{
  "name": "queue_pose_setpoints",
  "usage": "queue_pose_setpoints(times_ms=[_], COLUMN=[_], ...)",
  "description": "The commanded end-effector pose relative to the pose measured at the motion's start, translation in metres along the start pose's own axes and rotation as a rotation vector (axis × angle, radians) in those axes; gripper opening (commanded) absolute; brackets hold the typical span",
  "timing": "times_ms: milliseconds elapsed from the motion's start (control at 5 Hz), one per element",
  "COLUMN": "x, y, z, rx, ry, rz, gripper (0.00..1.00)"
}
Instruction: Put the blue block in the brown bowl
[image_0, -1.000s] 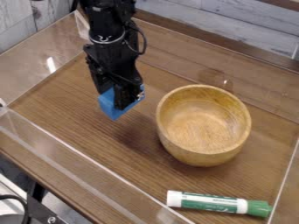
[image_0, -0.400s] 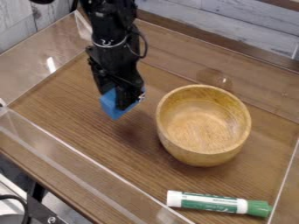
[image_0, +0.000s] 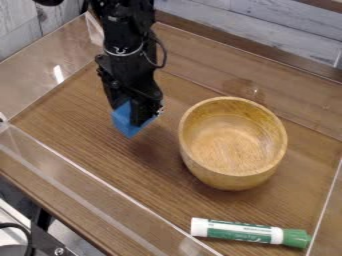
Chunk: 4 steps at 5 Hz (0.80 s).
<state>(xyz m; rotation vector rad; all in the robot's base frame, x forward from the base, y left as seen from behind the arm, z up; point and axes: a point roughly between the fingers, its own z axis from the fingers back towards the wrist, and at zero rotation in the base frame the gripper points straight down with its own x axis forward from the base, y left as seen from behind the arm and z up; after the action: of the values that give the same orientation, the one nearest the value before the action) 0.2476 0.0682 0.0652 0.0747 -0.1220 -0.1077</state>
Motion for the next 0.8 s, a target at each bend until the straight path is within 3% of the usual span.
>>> queue_pose_setpoints(times_ms=[0,600], x=[0.015,0.029], y=[-0.001,-0.042], z=[0.025,0.049], rx=[0.034,0.034], ry=[-0.075,-0.106], rz=[0.001,0.03], gripper=[0.0,0.0])
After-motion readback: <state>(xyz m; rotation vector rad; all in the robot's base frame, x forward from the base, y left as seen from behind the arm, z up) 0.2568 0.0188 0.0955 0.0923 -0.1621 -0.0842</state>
